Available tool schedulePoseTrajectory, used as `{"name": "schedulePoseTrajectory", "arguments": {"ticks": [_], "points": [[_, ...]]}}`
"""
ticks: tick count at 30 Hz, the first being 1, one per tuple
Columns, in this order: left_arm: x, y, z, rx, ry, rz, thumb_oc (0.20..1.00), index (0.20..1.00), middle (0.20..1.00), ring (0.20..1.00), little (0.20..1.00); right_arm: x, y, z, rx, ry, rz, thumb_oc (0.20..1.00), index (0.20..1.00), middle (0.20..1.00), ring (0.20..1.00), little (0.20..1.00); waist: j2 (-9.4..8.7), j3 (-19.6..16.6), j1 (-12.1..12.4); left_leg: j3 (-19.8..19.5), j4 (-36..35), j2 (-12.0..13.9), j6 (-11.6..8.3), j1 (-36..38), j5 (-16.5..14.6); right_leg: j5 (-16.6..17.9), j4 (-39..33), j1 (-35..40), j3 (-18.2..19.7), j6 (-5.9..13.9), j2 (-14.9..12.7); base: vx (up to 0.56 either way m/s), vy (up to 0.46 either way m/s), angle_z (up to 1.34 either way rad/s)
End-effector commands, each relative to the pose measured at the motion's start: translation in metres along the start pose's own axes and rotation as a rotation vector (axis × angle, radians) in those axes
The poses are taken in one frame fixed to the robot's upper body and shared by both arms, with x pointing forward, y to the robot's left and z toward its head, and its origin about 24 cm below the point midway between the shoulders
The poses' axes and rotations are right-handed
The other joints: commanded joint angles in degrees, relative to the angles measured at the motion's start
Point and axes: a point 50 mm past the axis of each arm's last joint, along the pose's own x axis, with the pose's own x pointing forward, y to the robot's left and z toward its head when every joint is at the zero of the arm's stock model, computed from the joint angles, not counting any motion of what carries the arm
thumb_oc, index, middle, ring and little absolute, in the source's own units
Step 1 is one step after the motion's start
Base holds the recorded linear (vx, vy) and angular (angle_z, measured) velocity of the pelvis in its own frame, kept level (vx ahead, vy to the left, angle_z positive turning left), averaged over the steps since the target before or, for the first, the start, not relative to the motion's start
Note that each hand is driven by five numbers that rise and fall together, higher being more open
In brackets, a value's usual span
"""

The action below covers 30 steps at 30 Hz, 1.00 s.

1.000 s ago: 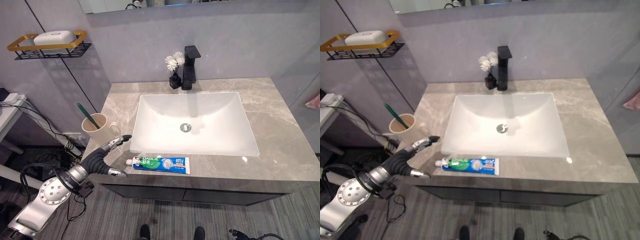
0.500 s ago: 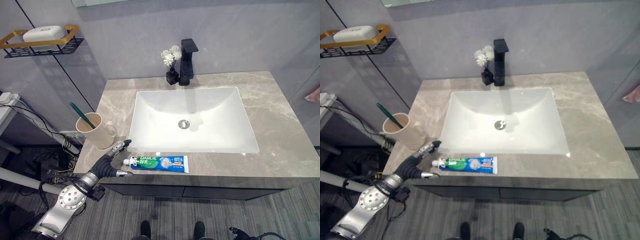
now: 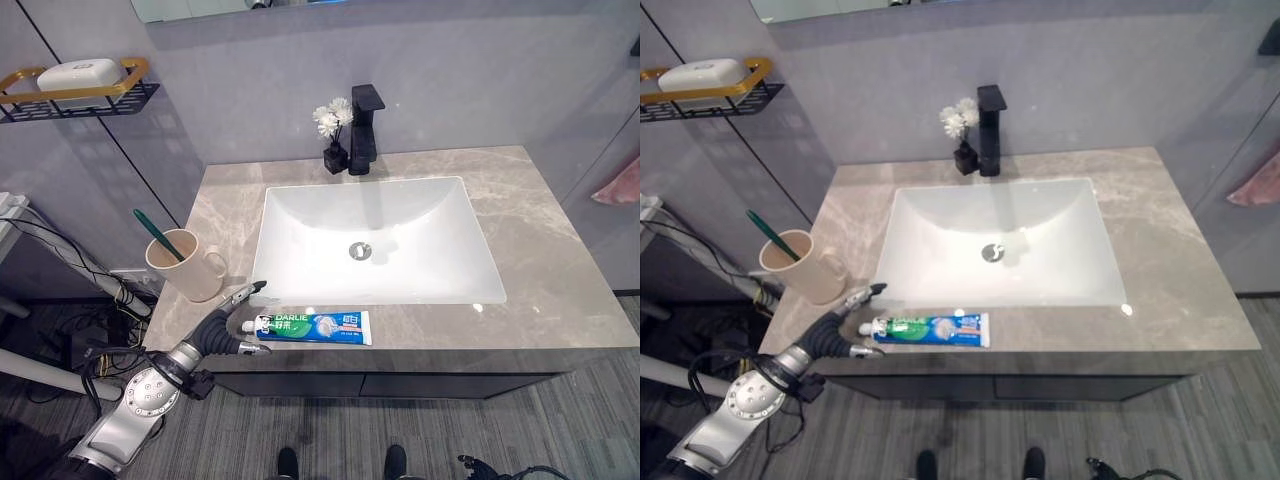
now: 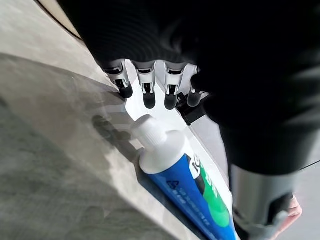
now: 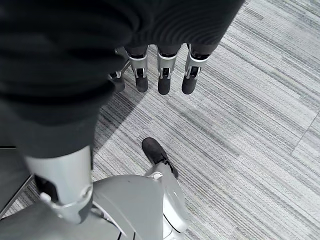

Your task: Put brush and paste in cup on sink, flatten towel.

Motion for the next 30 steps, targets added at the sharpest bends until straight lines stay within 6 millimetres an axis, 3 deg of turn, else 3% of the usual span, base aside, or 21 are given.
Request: {"name": "schedulePoseTrajectory", "arguments": {"ticks": [1,10,18,30], "points": [[0.008,0.008,0.008,0.098,-0.040,-0.035,1.000,1.000,1.000,1.000,1.000,0.002,-0.003,0.011,0.000,-0.025,-0.024,1.000,1.000,1.000,1.000,1.000,-1.44,0.52,-1.80,-1.01,0.21,2.17,-1.73,-2.29,3.34,0.42,0.67,2.18,4.39,3.21,-3.70,0.00,0.000,0.00],[0.010,0.014,0.007,0.155,-0.027,0.036,1.000,1.000,1.000,1.000,1.000,0.001,-0.015,0.006,0.040,-0.004,-0.070,1.000,1.000,1.000,1.000,1.000,1.80,1.22,-1.79,-1.12,0.21,1.92,-1.99,-3.10,4.16,0.17,0.55,1.87,4.34,3.02,-3.89,0.00,-0.007,-0.01],[0.011,0.011,0.007,0.146,-0.026,0.047,1.000,1.000,1.000,1.000,1.000,-0.003,-0.029,-0.013,0.115,0.063,-0.121,1.000,1.000,1.000,1.000,1.000,5.11,1.34,-2.00,-0.88,0.21,1.89,-2.22,-2.98,4.54,-0.27,0.33,2.01,4.63,2.82,-3.99,0.00,0.000,0.00],[0.011,0.003,0.003,0.179,-0.010,0.020,1.000,1.000,1.000,1.000,1.000,-0.006,-0.042,-0.022,0.172,0.087,-0.177,1.000,1.000,1.000,1.000,1.000,6.97,1.53,-2.33,-0.43,0.21,2.04,-2.41,-2.94,4.77,-0.65,0.33,1.87,4.97,2.67,-3.83,0.00,-0.011,-0.02]]}}
